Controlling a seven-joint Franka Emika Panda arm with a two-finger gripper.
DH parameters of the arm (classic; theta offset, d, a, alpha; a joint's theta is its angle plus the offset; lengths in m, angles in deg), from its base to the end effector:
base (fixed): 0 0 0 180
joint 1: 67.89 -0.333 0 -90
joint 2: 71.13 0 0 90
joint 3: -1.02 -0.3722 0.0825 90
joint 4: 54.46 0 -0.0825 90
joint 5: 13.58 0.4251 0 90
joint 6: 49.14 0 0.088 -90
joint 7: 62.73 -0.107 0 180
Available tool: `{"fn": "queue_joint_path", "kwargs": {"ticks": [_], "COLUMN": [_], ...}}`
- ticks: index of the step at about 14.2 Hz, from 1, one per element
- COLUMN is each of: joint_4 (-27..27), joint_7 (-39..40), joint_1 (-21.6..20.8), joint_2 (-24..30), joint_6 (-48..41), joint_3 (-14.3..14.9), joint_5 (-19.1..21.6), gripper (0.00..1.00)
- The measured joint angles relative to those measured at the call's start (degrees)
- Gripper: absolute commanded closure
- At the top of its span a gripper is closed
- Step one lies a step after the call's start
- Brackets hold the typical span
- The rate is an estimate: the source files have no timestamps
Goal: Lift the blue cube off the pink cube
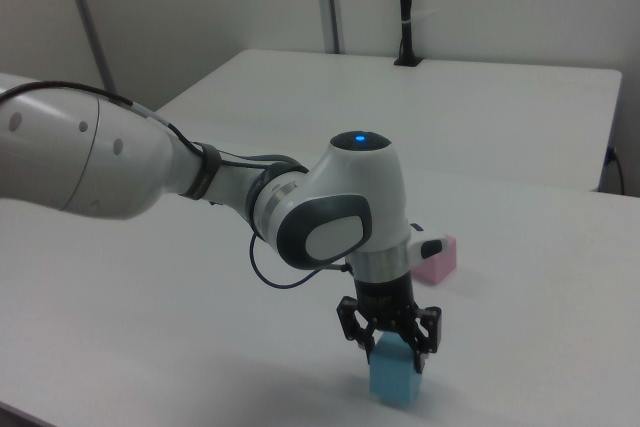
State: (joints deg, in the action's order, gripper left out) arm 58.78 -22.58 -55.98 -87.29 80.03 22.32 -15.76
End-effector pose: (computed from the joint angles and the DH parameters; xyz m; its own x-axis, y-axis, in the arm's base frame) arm 0.5505 -0.3471 0.3660 0.9852 0.1540 -0.0755 0.1616 -0.9810 0.1073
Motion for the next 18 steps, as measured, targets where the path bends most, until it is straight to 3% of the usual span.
{"fn": "queue_joint_path", "kwargs": {"ticks": [5, 7, 10, 14, 18], "joint_4": [-0.53, -3.51, -10.02, -14.81, -15.12], "joint_7": [0.0, -1.21, -9.24, -17.97, -31.2], "joint_1": [0.19, -0.45, -3.98, -7.93, -10.0], "joint_2": [0.68, 3.24, 8.15, 16.11, 19.2], "joint_6": [-0.84, -5.62, -14.42, -28.24, -32.63], "joint_3": [-0.03, -0.38, -1.34, -7.06, -13.21], "joint_5": [0.01, 0.17, 0.19, 0.13, -0.54], "gripper": [0.0, 0.0, 0.0, 0.0, 0.0]}}
